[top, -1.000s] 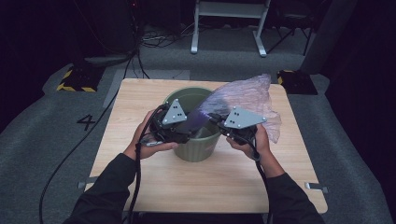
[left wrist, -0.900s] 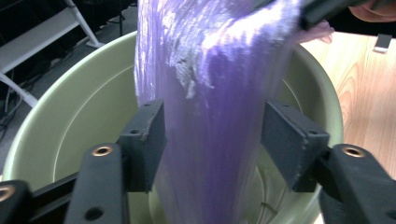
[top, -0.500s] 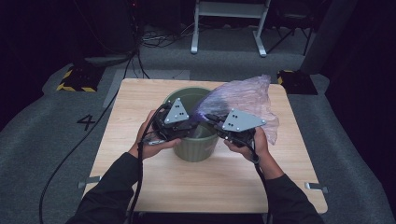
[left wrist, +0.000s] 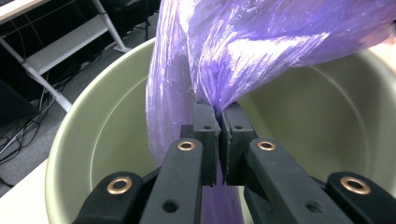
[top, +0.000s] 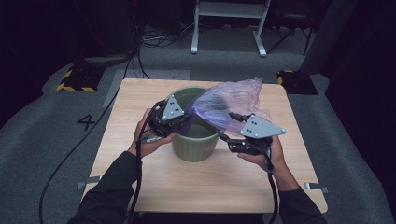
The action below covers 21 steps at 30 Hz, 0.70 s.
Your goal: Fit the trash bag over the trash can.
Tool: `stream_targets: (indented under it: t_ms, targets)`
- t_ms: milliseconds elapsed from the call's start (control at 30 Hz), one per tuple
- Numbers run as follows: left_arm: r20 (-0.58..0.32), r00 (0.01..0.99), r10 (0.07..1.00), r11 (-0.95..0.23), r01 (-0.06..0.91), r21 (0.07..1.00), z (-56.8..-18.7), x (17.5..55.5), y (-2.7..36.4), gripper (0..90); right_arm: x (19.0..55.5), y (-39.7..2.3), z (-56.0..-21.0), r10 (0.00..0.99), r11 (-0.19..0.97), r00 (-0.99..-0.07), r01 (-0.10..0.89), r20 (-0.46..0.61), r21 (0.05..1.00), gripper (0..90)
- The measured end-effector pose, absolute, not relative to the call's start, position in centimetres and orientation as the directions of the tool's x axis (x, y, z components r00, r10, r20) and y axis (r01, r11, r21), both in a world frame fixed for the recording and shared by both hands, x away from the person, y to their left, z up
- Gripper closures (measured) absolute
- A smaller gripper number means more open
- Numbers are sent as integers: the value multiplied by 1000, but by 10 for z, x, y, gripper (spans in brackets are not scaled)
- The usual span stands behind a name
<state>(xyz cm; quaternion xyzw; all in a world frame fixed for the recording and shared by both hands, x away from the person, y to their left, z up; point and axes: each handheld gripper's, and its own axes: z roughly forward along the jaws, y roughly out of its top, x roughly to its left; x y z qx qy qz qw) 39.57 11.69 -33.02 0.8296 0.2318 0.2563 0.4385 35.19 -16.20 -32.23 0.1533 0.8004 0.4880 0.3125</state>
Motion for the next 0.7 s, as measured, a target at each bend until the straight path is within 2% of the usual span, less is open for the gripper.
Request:
stream_targets:
  t_ms: [133, 267, 433, 567, 600, 633, 700]
  targets:
    - [204, 759, 618, -491, 170, 854, -333, 399, 121, 854, 340, -185, -325, 599, 461, -716, -58, -358, 886, 285]
    - [199, 759, 621, -488, 175, 855, -334, 400, 124, 843, 331, -214, -331, 662, 416, -676, -27, -323, 909, 255]
    - [179, 767, 616, -476, 182, 860, -335, 400, 127, 832, 333, -240, -345, 712, 352, -663, 54, -230, 934, 241]
    - [153, 784, 602, -454, 178, 873, -338, 399, 130, 815, 343, -245, -354, 718, 337, -678, 137, -160, 932, 240]
    - [156, 781, 605, -455, 178, 873, -338, 399, 131, 813, 345, -246, -356, 725, 328, -672, 145, -150, 933, 255]
    - [156, 781, 604, -456, 178, 872, -339, 399, 132, 815, 347, -247, -357, 729, 314, -670, 149, -138, 938, 308]
    - [155, 782, 604, -455, 178, 873, -340, 398, 133, 816, 349, -249, -358, 737, 300, -664, 152, -127, 942, 457]
